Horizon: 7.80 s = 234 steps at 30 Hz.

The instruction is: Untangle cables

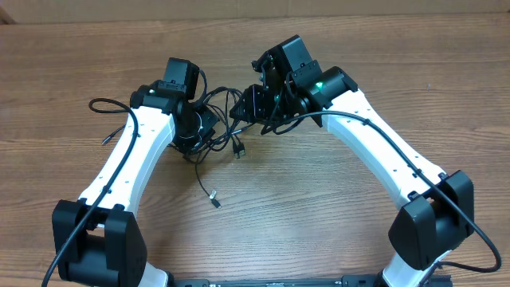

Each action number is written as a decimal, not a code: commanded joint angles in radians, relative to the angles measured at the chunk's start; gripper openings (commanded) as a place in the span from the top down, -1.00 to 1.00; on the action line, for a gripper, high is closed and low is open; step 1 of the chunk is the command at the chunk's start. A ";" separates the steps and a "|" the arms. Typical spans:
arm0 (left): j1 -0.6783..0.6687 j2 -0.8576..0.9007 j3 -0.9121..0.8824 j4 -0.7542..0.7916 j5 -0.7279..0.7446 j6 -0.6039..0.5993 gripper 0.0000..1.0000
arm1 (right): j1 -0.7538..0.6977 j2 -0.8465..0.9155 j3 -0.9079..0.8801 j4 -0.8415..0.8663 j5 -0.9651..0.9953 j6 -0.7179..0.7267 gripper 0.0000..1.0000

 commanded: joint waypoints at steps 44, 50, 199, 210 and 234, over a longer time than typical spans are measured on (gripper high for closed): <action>0.022 -0.022 0.004 -0.021 0.157 0.234 0.92 | 0.031 0.240 -0.020 0.134 0.307 -0.120 0.73; 0.105 -0.022 0.005 -0.083 -0.055 0.259 0.92 | -0.208 0.229 0.023 -0.133 0.400 -0.120 0.89; 0.392 -0.146 0.607 -0.482 -0.273 0.529 0.91 | -0.113 0.238 0.037 -0.043 -0.024 -0.515 -0.67; 0.343 -0.145 0.605 -0.501 -0.217 0.541 0.91 | 0.000 0.295 0.037 0.246 0.138 0.335 -0.26; 0.211 -0.143 0.355 -0.458 -0.174 0.609 0.91 | -0.174 0.060 0.187 -0.068 0.061 -0.169 0.93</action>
